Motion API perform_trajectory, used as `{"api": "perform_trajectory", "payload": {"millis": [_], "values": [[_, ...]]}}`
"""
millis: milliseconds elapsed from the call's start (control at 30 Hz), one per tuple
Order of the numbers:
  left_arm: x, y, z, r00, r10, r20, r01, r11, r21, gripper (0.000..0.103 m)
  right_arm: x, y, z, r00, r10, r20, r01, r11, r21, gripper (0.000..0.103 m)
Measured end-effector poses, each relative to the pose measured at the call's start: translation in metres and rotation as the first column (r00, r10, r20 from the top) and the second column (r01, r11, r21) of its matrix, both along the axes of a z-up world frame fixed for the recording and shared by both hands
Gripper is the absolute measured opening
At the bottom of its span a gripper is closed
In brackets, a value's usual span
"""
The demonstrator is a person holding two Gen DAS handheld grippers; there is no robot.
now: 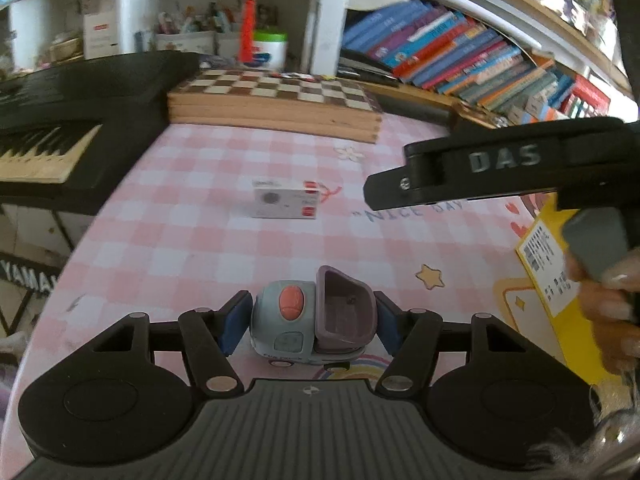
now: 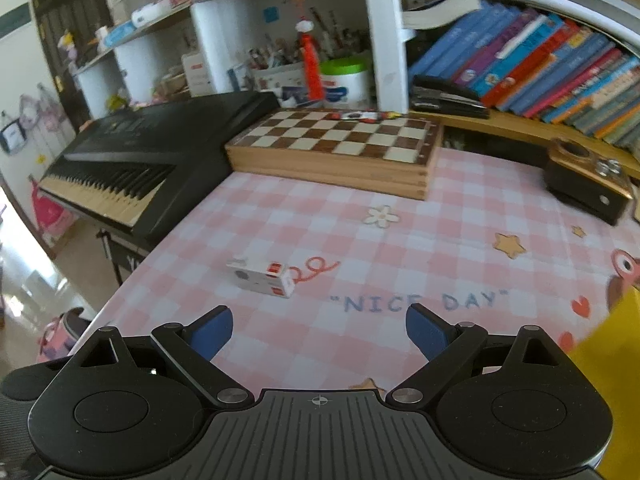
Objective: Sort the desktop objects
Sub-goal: 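Close the right gripper on the small white box while the left holds the toy car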
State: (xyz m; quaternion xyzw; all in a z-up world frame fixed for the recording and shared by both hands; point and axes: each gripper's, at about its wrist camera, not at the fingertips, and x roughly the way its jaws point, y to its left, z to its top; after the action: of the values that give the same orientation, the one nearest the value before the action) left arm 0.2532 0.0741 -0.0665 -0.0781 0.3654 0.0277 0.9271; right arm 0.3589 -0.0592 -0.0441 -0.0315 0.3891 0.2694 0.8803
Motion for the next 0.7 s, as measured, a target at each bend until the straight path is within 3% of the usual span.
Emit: {"api": "perform_trajectory", "payload": {"millis": [200,267,467,633,700], "values": [[-0.019,0.026,0.006,0.994,0.11,-0.021,-0.111,0.993,-0.044,0.062,0.015,0.037,-0.006,0.997,0.072,-0.017,-0.072,0.997,-0.003,0.095],[-0.026,0.034,0.008,0.989,0.147,-0.021,-0.148,0.988,-0.051,0.062,0.023,0.051,-0.013,0.996,0.078,-0.04,-0.079,0.997,-0.024,0.089],[-0.043,0.045,0.02,0.977,0.214,0.0,-0.214,0.975,-0.053,0.062,0.04,0.074,-0.037,0.992,-0.027,-0.127,0.022,0.999,-0.037,0.083],[-0.055,0.05,0.026,0.968,0.25,0.009,-0.25,0.968,-0.038,0.062,0.039,0.095,-0.049,0.992,-0.093,-0.083,0.086,0.993,-0.086,0.083],[-0.059,0.053,0.027,0.964,0.266,0.007,-0.265,0.964,-0.031,0.062,0.041,0.101,-0.053,0.989,-0.13,-0.073,0.122,0.987,-0.107,0.077]]}}
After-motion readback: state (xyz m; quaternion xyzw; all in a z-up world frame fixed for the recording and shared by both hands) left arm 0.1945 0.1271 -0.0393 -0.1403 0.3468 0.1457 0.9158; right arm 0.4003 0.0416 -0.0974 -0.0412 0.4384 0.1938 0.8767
